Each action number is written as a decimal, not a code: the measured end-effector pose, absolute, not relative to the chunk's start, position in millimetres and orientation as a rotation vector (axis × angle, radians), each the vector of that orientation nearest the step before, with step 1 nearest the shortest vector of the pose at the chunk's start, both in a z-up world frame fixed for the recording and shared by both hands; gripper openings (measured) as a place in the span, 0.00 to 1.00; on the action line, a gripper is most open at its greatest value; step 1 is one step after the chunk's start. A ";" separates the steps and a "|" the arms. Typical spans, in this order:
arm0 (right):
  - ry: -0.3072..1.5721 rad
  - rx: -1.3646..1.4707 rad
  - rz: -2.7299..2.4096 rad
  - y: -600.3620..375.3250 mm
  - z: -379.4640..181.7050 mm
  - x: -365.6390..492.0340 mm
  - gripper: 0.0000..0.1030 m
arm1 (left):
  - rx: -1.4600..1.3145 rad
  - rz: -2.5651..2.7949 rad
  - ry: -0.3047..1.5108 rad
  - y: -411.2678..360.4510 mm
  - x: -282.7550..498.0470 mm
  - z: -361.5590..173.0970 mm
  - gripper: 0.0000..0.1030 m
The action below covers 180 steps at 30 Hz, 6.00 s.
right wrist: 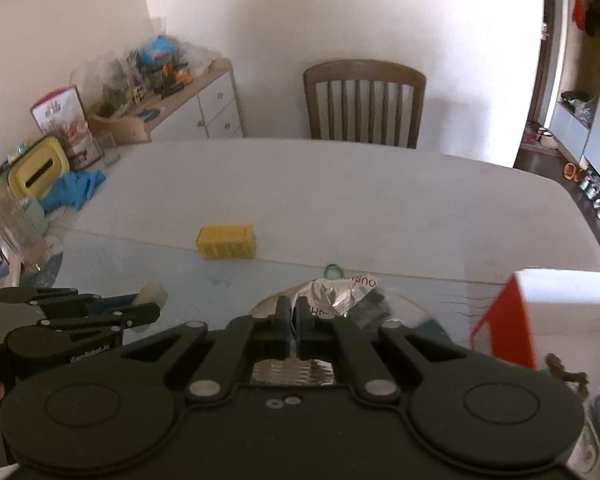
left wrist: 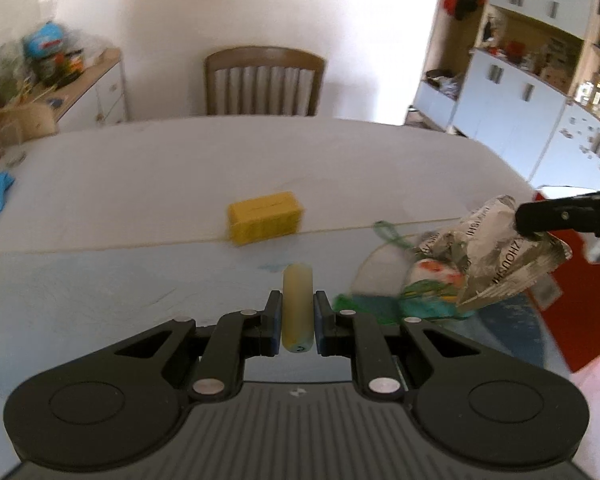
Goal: Organize objects
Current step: 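Carry cylinder and silver bag into the shoebox and open both tools, then withdraw both tools from the shoebox back over the table, then grasp the yellow box with the left tool while the right tool grasps the green plush keychain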
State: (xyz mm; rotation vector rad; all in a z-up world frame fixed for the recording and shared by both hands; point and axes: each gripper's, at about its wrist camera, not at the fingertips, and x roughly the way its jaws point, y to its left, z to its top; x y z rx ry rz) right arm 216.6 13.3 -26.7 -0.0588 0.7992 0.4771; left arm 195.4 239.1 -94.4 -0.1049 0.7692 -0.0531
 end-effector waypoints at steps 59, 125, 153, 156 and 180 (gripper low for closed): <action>0.839 0.088 0.394 -294.3 -78.2 273.3 0.01 | 0.159 -0.354 0.974 -145.0 274.6 -105.7 0.15; 0.684 0.081 0.500 -248.4 -0.4 185.9 0.61 | -0.089 -0.241 0.678 -25.7 192.5 -20.1 0.64; 0.675 0.036 0.562 -109.9 0.8 153.5 0.87 | -0.092 -0.095 0.591 142.9 143.9 -10.0 1.00; 0.676 0.030 0.548 -98.5 -2.8 154.6 0.90 | -0.095 -0.088 0.601 157.1 148.5 -14.4 1.00; 0.688 -0.037 0.565 -4.3 -55.9 196.6 0.99 | -0.046 0.035 0.631 246.3 231.9 -70.0 1.00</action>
